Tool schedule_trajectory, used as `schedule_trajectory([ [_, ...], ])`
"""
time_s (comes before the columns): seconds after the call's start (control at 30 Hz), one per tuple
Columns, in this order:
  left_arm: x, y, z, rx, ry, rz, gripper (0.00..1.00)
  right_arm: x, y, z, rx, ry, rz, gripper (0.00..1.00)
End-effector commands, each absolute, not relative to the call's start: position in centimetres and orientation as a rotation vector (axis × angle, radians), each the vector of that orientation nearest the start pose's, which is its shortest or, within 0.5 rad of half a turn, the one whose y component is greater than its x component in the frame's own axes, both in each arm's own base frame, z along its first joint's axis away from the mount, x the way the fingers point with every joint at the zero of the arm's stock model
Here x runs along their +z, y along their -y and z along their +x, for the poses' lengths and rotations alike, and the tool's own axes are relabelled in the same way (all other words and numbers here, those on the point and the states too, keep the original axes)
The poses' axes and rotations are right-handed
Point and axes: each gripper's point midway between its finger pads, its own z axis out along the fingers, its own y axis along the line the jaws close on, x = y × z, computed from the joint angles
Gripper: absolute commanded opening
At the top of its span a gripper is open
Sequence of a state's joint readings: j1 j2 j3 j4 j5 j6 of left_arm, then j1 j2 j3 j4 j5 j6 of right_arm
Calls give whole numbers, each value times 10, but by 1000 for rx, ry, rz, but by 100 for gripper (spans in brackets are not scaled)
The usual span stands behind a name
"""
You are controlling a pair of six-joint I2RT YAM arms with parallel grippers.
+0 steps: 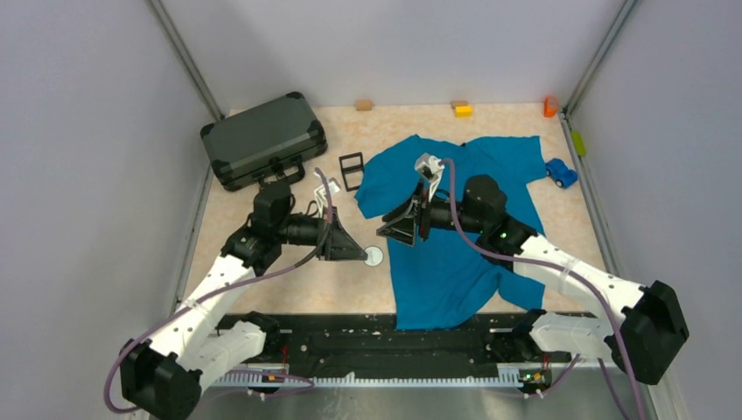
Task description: Pin the brooch onto the clothing
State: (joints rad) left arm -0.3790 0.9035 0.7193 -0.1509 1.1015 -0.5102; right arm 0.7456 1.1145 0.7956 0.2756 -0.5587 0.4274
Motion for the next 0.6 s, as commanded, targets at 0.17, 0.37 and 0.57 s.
schedule_trajectory([
  [0.17,244,259,119,-1646,-1974,962,0,265,-337,140,1638,-1667,-1049,40],
  [0.37,244,264,119,-1657,-1964,977,0,260,-330,124,1706,-1678,-1111,36],
  [0.57,245,268,118,-1671,-1958,995,0,249,-330,123,1709,-1723,-1118,33],
])
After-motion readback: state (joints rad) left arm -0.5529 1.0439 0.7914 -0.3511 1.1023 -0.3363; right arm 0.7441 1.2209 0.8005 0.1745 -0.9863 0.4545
